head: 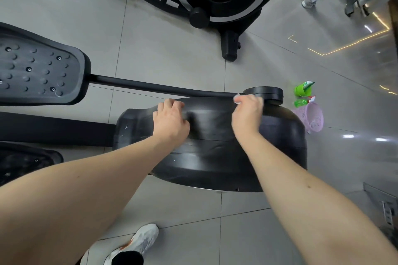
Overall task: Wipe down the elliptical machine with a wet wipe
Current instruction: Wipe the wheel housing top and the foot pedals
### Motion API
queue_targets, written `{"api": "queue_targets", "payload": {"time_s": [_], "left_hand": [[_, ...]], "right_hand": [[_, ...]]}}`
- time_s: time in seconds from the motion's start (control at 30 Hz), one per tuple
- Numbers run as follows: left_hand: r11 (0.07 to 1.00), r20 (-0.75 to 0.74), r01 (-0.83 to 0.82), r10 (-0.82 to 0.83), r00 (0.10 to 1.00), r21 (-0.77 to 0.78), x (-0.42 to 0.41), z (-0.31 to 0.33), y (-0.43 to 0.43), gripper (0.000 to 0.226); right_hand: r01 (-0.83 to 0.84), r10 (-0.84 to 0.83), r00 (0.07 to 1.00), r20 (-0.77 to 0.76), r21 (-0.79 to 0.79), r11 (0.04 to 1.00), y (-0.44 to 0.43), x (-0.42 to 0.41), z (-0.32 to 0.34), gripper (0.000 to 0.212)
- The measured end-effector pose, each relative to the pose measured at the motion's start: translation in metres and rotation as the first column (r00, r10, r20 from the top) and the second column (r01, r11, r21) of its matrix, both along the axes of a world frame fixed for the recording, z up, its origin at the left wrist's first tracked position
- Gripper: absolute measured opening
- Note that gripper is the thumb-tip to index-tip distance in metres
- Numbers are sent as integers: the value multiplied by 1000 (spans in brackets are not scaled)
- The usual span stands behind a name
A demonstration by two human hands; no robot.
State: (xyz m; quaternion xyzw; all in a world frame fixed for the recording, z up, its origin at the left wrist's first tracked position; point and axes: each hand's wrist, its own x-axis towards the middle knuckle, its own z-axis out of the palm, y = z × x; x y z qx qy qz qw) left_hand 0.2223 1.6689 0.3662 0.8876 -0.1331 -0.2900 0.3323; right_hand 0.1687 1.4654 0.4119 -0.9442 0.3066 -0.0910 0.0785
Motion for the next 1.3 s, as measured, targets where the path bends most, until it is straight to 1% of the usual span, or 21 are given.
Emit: {"api": "queue_targets", "payload": {"time_s": [0.07, 0.13, 0.17, 0.23, 0.27, 0.33, 0.4, 0.47, 0.53, 0.6, 0.67, 0.73, 0.8, 0.87, 0.93, 1.0, 1.03, 1.1, 1.17, 1.2, 1.3], "left_hand": [[1000, -2, -14, 14, 1000, 11, 4, -6, 7, 50], [1000, -3, -20, 20, 1000, 24, 5, -12, 14, 50], [999, 1, -24, 24, 1000, 33, 6, -15, 19, 51], [998, 8, -33, 33, 999, 52, 7, -22, 30, 50], [997, 7, -38, 37, 999, 60, 8, -25, 36, 50], [996, -2, -37, 37, 999, 82, 7, -29, 48, 50], [994, -25, -21, 23, 999, 105, 3, -29, 56, 49], [994, -42, -5, 10, 999, 113, -3, -25, 58, 49], [993, -53, 16, -10, 999, 115, -9, -20, 57, 50], [993, -53, 39, -33, 998, 109, -13, -18, 56, 50], [994, -41, 47, -43, 998, 98, -18, -19, 55, 50], [994, -39, 55, -51, 998, 96, -24, -22, 55, 50], [993, -31, 67, -64, 997, 96, -32, -26, 57, 49], [992, -31, 80, -77, 997, 94, -40, -30, 60, 48], [993, -32, 82, -79, 996, 90, -49, -33, 66, 48], [992, -32, 86, -83, 996, 90, -58, -33, 73, 47], [992, -29, 90, -88, 996, 87, -62, -32, 76, 47], [993, -35, 100, -98, 995, 68, -68, -30, 83, 45], [995, -80, 95, -94, 992, 12, -75, -24, 89, 39], [996, -130, 82, -86, 988, -33, -81, -19, 93, 34], [984, -280, 46, -93, 955, -172, -101, 3, 107, 21]], "right_hand": [[-113, 113, 993, -31, 14, 994, 32, 16, -26, 37], [-235, 239, 962, -134, 42, 971, 73, 32, -51, 25], [-308, 312, 923, -224, 53, 950, 93, 37, -62, 19], [-453, 446, 812, -376, 74, 888, 119, 36, -81, 21], [-478, 482, 779, -400, 118, 870, 123, 33, -83, 22], [-457, 488, 825, -287, 171, 873, 113, 24, -75, 28], [-408, 425, 892, -153, 129, 904, 90, 10, -52, 30], [-298, 304, 948, -93, 68, 952, 58, -10, -23, 33], [-140, 140, 987, -81, 5, 990, 33, -34, 6, 34], [11, -11, 1000, 0, -18, 1000, 25, -57, 19, 31], [61, -58, 992, 110, -17, 998, 39, -68, 12, 32], [10, -9, 988, 153, -5, 1000, 64, -70, -9, 37], [-139, 133, 984, 120, 38, 990, 96, -73, -32, 38], [-285, 282, 958, 43, 101, 953, 123, -80, -50, 36], [-373, 384, 923, -38, 163, 913, 141, -84, -61, 33], [-407, 444, 887, -125, 241, 881, 152, -84, -64, 34], [-384, 441, 881, -168, 288, 877, 157, -83, -61, 35], [-281, 357, 920, -165, 360, 890, 169, -88, -54, 35], [-124, 171, 983, -69, 437, 891, 182, -102, -39, 36], [-51, 69, 997, -21, 482, 874, 190, -111, -32, 35], [42, -131, 985, 113, 582, 812, 211, -148, -13, 34]]}}
